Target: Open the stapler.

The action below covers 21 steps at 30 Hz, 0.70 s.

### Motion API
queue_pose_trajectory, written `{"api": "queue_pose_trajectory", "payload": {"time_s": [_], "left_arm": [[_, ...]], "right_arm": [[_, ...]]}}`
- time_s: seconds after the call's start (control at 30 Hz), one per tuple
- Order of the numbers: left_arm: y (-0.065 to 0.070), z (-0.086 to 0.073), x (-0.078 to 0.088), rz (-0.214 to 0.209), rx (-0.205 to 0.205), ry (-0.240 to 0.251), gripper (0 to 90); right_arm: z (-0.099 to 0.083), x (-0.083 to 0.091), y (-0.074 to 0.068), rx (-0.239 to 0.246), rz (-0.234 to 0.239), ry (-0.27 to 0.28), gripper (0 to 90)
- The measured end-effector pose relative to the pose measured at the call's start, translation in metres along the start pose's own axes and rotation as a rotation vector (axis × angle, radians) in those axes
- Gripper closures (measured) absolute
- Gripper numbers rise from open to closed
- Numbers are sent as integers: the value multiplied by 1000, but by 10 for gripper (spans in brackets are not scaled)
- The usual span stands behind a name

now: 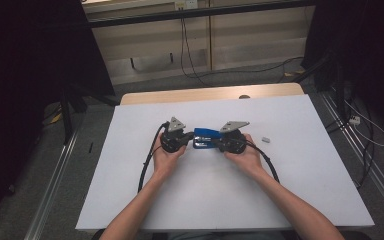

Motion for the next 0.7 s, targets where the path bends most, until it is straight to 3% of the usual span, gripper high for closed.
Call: {"api": "queue_pose_trajectory", "payload": {"time_s": [0.3,0.33,0.7], "left_arm": [[0,3,1,14,-16,5,900],[1,3,1,5,-2,11,900],[2,6,3,-2,2,23,900]], "right_arm": [[0,0,-1,5,-6,1,900],[0,0,0,5,-6,1,900],[0,2,3,-9,-10,0,900]]}}
Point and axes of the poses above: each handheld gripper's, and its own axes: x roughly backward along the jaws, z roughly out of its top, y roughly to its right, the point moved 7 cm from there along -x, roughly forward along the jaws
